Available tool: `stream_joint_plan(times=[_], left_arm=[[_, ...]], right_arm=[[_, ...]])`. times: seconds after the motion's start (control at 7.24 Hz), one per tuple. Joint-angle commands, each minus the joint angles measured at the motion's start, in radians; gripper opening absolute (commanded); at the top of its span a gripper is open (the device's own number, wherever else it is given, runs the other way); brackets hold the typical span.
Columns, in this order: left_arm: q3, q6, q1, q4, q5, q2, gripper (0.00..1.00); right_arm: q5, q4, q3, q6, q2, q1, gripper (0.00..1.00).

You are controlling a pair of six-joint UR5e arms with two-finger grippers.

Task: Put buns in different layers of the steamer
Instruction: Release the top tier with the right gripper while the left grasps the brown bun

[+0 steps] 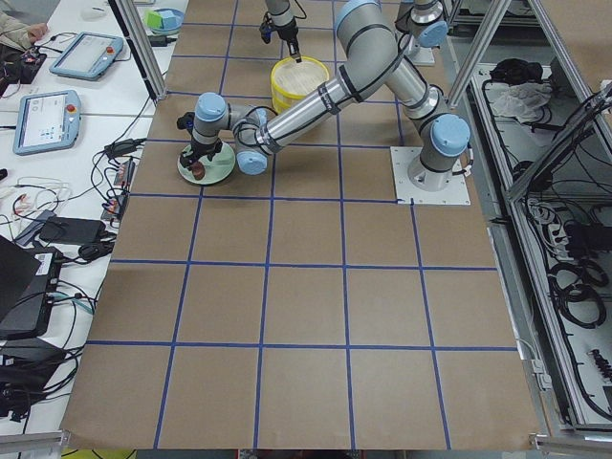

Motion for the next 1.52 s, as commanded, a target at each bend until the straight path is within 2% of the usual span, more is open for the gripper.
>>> stream_joint_plan(times=[0.0, 0.14, 0.28, 0.41, 0.69, 0.83, 0.97, 1.24, 1.38], left_arm=[[0.001, 0.018, 0.001, 0.000, 0.004, -0.006, 0.89], [0.001, 0.023, 0.000, 0.000, 0.001, -0.007, 0.78], [-0.001, 0.052, 0.000, 0.018, -0.003, -0.006, 0.26], [-0.002, 0.057, 0.000, 0.028, -0.006, -0.006, 0.00], [-0.005, 0.140, 0.000, 0.026, -0.004, 0.007, 0.00], [-0.009, 0.130, 0.000, 0.025, 0.003, 0.017, 0.00], [-0.013, 0.080, 0.000, 0.022, 0.002, 0.034, 0.00], [-0.018, -0.038, -0.002, -0.036, -0.004, 0.091, 0.00], [-0.019, -0.126, -0.010, -0.064, -0.004, 0.121, 0.00]], right_arm=[[-0.017, -0.001, 0.007, -0.003, -0.004, 0.000, 0.00], [-0.016, -0.003, 0.004, -0.003, -0.010, -0.001, 0.00], [-0.016, -0.003, 0.004, -0.005, -0.010, -0.001, 0.00], [-0.018, -0.003, 0.002, -0.008, -0.010, -0.001, 0.00], [-0.016, -0.001, 0.005, -0.003, -0.006, -0.001, 0.00], [-0.016, 0.000, 0.007, -0.012, -0.006, -0.001, 0.29], [-0.015, -0.003, 0.007, -0.025, -0.001, -0.001, 0.98], [-0.016, -0.009, -0.014, -0.028, -0.050, -0.003, 1.00], [-0.013, -0.026, -0.021, -0.029, -0.130, -0.009, 1.00]])
